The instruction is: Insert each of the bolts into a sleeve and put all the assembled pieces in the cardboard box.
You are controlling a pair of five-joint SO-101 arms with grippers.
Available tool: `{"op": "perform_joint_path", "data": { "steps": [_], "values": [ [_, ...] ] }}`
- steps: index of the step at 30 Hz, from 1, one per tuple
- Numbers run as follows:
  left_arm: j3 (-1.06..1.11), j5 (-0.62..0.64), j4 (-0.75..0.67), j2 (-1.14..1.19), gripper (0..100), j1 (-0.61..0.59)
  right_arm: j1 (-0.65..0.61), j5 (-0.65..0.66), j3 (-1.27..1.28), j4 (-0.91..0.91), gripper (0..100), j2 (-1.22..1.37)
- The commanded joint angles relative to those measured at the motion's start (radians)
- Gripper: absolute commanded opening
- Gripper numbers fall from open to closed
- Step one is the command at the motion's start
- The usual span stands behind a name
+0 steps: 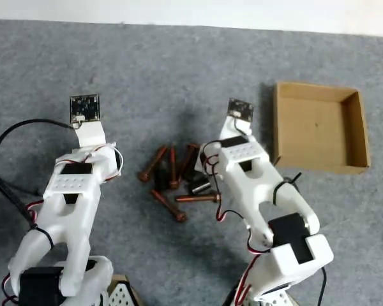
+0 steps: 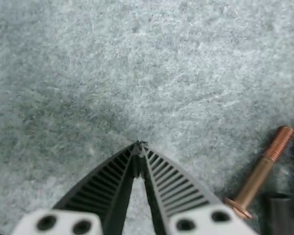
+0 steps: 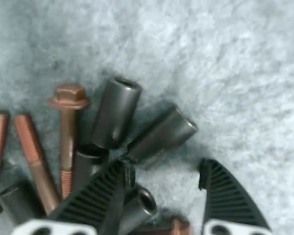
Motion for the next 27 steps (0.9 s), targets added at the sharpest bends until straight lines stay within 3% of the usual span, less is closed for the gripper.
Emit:
{"op": "perform_joint_path", "data": {
  "steps": [1, 9, 27],
  "values": [
    [-0.022, 0.005, -0.018, -0.007, 1, -0.01, 0.053, -0.003, -0.031, 0.088, 21.0, -0.013],
    [-0.024, 0.006, -0.018, -0.007, 1, -0.008, 0.047, -0.005, -0.054, 0.09, 21.0, -0.134],
    [-0.024, 0.005, -0.018, -0.007, 1, -0.008, 0.045, -0.005, -0.054, 0.061, 21.0, -0.133]
  ]
}}
